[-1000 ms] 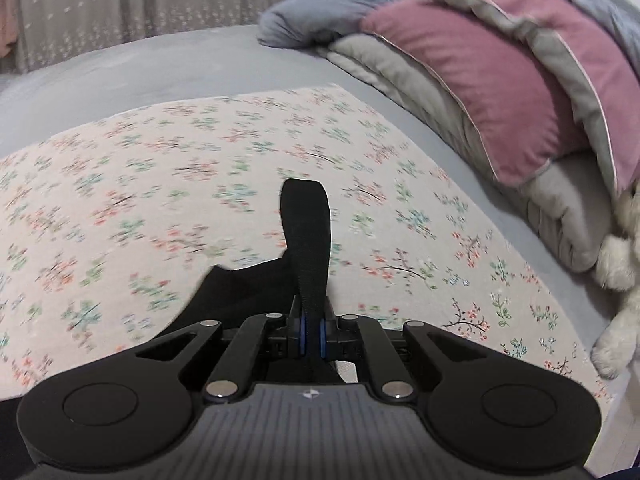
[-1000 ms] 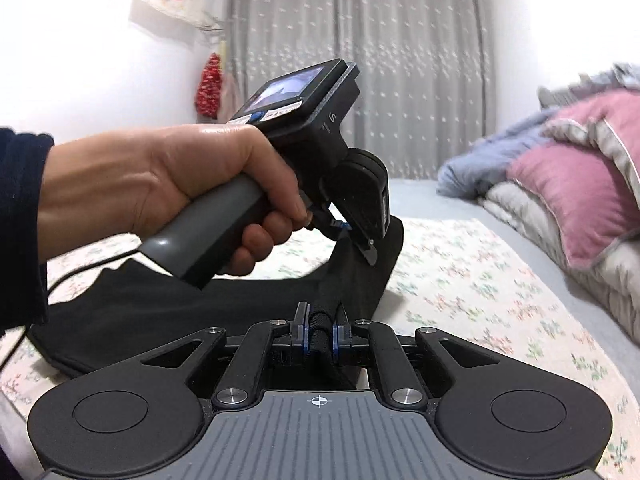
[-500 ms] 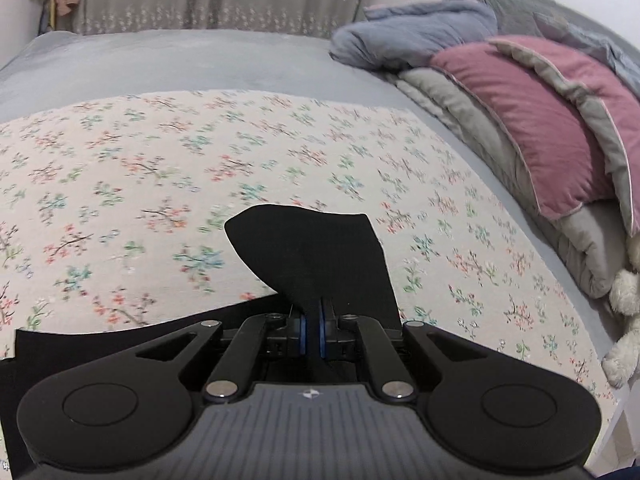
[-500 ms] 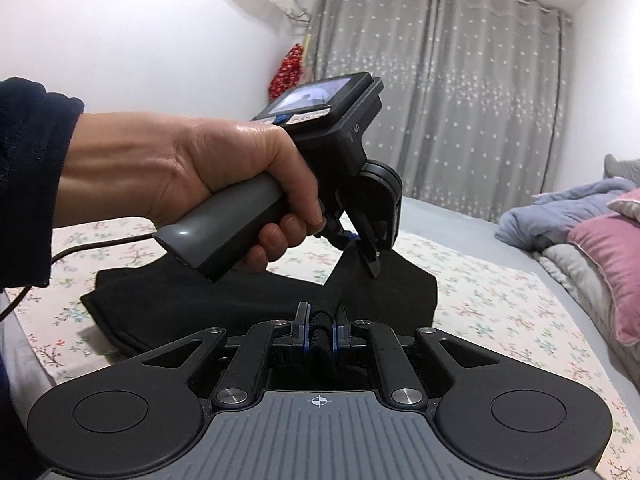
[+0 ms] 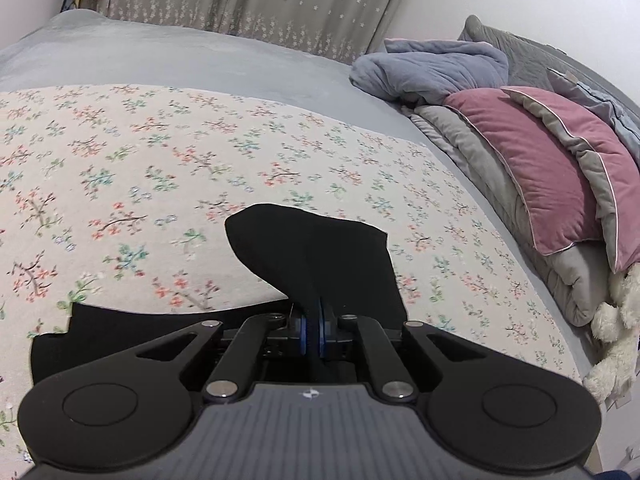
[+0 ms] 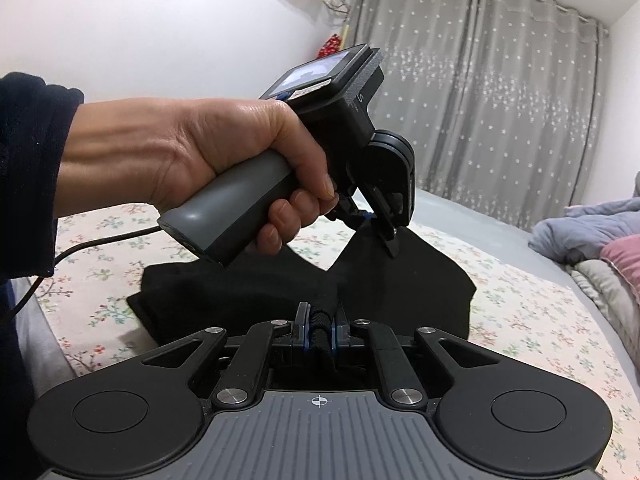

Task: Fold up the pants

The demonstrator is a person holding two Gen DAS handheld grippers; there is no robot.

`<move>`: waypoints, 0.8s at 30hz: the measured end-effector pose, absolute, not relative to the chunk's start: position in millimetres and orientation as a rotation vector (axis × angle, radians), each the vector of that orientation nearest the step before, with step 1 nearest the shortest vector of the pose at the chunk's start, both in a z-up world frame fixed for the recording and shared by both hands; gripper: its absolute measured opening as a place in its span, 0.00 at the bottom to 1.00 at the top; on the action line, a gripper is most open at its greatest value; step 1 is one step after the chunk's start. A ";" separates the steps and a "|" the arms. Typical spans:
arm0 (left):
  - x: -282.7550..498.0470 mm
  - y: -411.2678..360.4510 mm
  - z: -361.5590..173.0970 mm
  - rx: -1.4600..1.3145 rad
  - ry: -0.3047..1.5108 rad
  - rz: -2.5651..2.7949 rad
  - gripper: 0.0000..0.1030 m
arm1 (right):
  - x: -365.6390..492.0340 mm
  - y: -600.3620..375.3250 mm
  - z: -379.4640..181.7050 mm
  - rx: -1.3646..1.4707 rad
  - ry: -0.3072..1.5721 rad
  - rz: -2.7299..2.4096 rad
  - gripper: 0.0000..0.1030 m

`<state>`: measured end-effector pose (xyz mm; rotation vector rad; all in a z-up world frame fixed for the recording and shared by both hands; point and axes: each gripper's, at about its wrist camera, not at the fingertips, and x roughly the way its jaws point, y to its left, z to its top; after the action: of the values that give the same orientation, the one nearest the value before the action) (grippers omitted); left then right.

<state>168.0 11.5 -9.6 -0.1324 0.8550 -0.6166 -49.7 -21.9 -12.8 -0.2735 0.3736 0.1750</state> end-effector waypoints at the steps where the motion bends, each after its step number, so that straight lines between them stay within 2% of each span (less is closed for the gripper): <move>1: 167.6 17.7 -13.5 -0.152 0.852 -0.619 0.13 | -49.4 -18.8 -13.0 -0.278 0.375 0.181 0.08; 24: 194.8 102.6 -20.2 -0.238 0.883 -0.603 0.13 | -15.5 52.6 -6.5 -0.297 0.399 0.290 0.08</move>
<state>194.8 102.6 -20.2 -0.2377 0.8826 -0.6031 -15.5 52.6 -6.5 -0.2969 0.3991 0.2895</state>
